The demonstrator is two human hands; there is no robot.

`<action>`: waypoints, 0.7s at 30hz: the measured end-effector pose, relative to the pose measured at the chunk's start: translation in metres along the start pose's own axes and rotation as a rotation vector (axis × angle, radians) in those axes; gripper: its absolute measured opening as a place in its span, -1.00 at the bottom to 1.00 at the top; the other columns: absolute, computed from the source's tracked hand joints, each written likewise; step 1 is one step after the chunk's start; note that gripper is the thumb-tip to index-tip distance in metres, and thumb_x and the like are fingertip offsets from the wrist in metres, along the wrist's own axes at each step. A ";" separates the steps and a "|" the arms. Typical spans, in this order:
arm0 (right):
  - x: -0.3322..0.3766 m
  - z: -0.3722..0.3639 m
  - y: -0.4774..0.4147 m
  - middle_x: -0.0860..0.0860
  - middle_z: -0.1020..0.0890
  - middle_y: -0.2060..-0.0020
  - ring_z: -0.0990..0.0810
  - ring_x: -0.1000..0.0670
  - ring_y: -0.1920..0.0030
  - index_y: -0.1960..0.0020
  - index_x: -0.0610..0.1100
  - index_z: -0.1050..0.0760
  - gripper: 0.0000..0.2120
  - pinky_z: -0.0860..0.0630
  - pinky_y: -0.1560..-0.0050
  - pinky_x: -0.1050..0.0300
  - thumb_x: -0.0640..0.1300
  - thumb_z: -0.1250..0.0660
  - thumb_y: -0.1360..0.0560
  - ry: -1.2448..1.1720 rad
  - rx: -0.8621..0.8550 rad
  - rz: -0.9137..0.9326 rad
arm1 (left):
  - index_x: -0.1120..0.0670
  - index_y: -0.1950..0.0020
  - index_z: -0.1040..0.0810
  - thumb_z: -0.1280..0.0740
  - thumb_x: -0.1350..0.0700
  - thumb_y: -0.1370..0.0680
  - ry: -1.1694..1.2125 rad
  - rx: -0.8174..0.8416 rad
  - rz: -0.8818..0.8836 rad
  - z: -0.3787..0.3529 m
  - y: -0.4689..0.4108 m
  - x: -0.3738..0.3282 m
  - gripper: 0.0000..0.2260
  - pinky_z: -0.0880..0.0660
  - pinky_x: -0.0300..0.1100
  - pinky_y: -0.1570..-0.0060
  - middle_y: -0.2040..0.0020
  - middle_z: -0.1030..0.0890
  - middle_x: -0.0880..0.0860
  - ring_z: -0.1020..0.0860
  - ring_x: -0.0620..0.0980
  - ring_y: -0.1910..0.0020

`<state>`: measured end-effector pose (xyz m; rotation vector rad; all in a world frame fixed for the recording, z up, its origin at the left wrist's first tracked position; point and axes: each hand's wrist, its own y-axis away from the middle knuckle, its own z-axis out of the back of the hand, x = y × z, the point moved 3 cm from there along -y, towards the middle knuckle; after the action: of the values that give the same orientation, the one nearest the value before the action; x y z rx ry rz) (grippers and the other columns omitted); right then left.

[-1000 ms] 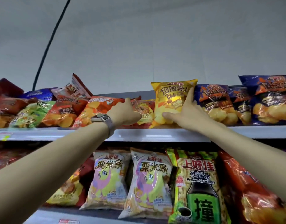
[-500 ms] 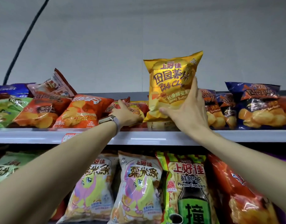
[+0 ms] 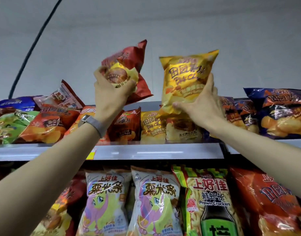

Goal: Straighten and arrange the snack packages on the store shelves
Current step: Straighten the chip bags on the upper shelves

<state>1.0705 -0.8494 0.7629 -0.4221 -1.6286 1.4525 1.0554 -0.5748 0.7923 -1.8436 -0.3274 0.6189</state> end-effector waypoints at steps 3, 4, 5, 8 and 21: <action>0.014 -0.042 0.010 -0.17 -0.27 -0.57 -0.36 -0.30 -0.50 -0.65 0.04 0.34 0.40 -0.39 -0.37 -0.27 0.40 -0.57 -0.23 0.030 0.171 -0.019 | -0.03 -0.48 -0.23 -0.52 -0.28 -0.38 -0.039 -0.035 -0.098 0.025 -0.001 -0.004 -0.19 -0.53 0.08 -0.34 -0.30 -0.54 0.10 -0.57 0.08 -0.27; 0.019 -0.057 0.015 -0.18 -0.26 -0.58 -0.36 -0.30 -0.50 -0.65 0.04 0.37 0.40 -0.40 -0.37 -0.27 0.40 -0.57 -0.24 0.035 0.228 -0.019 | -0.04 -0.47 -0.23 -0.52 -0.27 -0.39 -0.059 -0.033 -0.112 0.033 -0.001 -0.004 -0.21 -0.53 0.10 -0.34 -0.30 -0.54 0.10 -0.57 0.09 -0.27; 0.024 -0.071 0.019 -0.19 -0.25 -0.58 -0.37 -0.31 -0.50 -0.65 0.03 0.39 0.41 -0.39 -0.38 -0.25 0.40 -0.57 -0.25 0.039 0.281 -0.017 | -0.05 -0.47 -0.23 -0.53 -0.28 -0.40 -0.082 -0.032 -0.119 0.040 0.001 -0.003 -0.21 -0.54 0.11 -0.33 -0.29 -0.54 0.10 -0.57 0.09 -0.26; 0.035 -0.114 0.027 -0.25 -0.30 -0.54 -0.40 -0.32 -0.47 -0.64 -0.01 0.40 0.46 -0.44 -0.38 -0.22 0.43 -0.57 -0.21 0.086 0.406 -0.016 | -0.06 -0.47 -0.22 -0.54 -0.26 -0.41 -0.133 -0.028 -0.140 0.061 0.006 0.000 -0.22 -0.55 0.10 -0.31 -0.29 -0.56 0.08 -0.60 0.05 -0.24; 0.033 -0.136 0.010 -0.19 -0.41 -0.50 -0.41 -0.26 -0.48 -0.65 -0.27 0.02 0.15 -0.43 -0.40 -0.07 0.28 -0.53 -0.40 -0.003 0.795 -0.144 | -0.16 -0.45 -0.24 -0.54 -0.17 -0.45 -0.222 0.157 -0.203 0.053 0.043 -0.018 -0.31 -0.54 -0.02 -0.21 -0.28 -0.49 0.08 -0.57 0.05 -0.20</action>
<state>1.1563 -0.7382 0.7555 0.1484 -0.9378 1.8313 1.0080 -0.5575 0.7429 -1.5715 -0.5888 0.6886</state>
